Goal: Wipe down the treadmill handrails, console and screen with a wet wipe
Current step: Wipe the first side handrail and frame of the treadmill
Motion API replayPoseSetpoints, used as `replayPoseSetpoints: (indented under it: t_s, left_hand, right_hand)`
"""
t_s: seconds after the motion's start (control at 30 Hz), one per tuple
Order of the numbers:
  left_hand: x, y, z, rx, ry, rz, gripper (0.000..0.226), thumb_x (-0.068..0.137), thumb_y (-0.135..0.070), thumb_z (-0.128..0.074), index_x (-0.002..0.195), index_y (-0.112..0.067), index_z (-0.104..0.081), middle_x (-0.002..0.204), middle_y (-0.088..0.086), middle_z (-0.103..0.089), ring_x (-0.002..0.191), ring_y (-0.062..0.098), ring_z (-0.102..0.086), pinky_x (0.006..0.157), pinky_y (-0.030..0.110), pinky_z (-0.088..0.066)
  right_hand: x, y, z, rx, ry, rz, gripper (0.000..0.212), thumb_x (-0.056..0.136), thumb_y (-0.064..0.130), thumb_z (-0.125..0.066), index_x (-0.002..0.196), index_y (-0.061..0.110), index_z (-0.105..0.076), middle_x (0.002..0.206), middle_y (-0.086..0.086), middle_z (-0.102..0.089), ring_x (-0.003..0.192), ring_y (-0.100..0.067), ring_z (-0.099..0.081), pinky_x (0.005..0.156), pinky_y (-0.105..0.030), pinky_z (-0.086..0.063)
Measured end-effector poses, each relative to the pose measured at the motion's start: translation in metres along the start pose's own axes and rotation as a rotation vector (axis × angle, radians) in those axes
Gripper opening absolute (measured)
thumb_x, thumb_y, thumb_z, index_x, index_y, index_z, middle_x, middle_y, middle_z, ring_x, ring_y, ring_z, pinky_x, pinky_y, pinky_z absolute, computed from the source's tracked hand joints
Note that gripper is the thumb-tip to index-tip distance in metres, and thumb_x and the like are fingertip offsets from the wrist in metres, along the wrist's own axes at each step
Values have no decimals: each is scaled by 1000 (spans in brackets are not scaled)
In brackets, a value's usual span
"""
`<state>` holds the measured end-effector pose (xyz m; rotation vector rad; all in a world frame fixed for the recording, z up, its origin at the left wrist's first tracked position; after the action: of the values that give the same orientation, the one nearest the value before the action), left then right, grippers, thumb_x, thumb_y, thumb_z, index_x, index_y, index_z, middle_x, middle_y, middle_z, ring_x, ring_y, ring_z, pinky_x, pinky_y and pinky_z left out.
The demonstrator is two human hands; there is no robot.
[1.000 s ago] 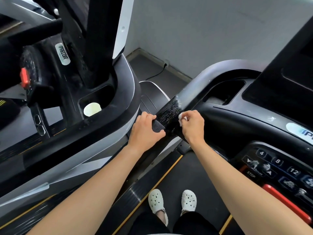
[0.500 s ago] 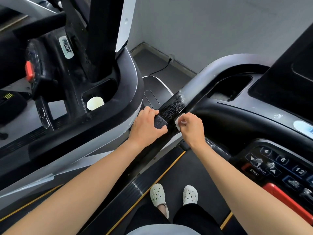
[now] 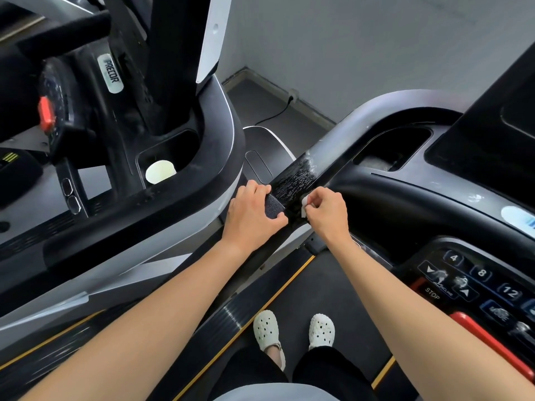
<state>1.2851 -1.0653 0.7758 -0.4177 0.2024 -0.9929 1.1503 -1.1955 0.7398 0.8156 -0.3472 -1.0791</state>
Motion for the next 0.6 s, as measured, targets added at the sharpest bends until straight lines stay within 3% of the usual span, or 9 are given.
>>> replayPoseSetpoints:
  t_s: [0.2, 0.4, 0.6]
  left_hand:
    - [1, 1, -2, 7, 8, -2, 68, 84, -58, -67, 138, -18, -55, 121, -1, -51, 109, 16, -51, 88, 42, -57]
    - [1, 1, -4, 3, -8, 3, 68, 84, -58, -67, 137, -18, -55, 121, -2, -51, 108, 16, -50, 89, 43, -56]
    - [0, -1, -6, 34, -30, 10, 67, 83, -59, -66, 135, -18, -56, 119, -1, -52, 106, 17, -50, 89, 42, -54]
  right_hand:
    - [10, -5, 7, 9, 58, -74, 15, 81, 12, -66, 73, 25, -64, 75, 7, -69, 78, -14, -65, 62, -26, -46]
    - [4, -1, 2, -28, 58, -75, 15, 83, 13, -69, 76, 25, -64, 75, 7, -67, 74, -10, -64, 57, -22, -40]
    - [0, 2, -4, -112, 81, -94, 18, 78, 16, -71, 68, 27, -61, 73, 12, -67, 84, -16, -65, 91, -44, -53]
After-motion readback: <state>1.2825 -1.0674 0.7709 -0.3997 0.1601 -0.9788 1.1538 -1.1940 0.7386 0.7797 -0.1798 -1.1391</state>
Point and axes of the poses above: each hand's wrist, its own x-axis towards the middle knuckle, its own z-axis out of the back of the hand, y = z × x, the point moved 1 cm from there along x, towards the middle knuckle
